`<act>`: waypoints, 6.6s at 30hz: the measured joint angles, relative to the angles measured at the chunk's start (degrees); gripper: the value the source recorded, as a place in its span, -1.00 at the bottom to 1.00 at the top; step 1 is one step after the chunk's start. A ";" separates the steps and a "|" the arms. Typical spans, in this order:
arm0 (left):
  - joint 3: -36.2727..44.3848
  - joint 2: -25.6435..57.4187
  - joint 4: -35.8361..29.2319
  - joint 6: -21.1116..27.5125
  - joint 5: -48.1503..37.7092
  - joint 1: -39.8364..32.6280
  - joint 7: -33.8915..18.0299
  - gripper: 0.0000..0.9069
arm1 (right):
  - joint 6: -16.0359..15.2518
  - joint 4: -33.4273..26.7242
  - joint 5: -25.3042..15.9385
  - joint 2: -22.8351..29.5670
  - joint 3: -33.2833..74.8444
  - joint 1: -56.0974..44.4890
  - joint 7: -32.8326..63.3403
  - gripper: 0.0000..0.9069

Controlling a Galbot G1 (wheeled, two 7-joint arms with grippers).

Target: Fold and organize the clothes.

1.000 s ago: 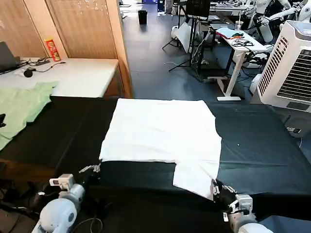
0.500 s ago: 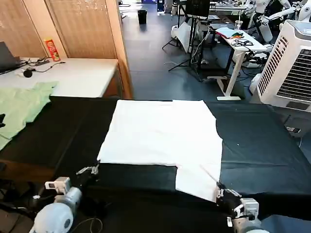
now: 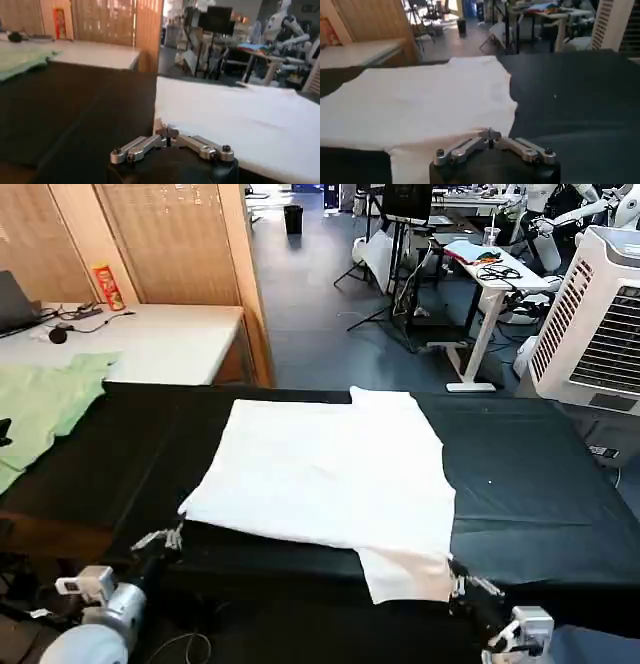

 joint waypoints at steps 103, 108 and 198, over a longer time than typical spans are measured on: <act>9.19 2.68 19.33 2.50 8.62 -17.70 3.03 -1.00 | -5.04 -8.07 1.76 -7.39 -5.14 7.09 0.58 -0.87; 8.29 3.50 18.71 2.49 9.92 -16.02 2.59 -1.00 | -6.40 -5.59 2.17 -7.11 -3.98 3.99 1.76 -0.91; 29.91 1.60 57.83 14.11 -8.03 -65.25 1.86 0.94 | -2.01 -81.89 -3.54 6.95 -26.58 73.49 -4.75 0.94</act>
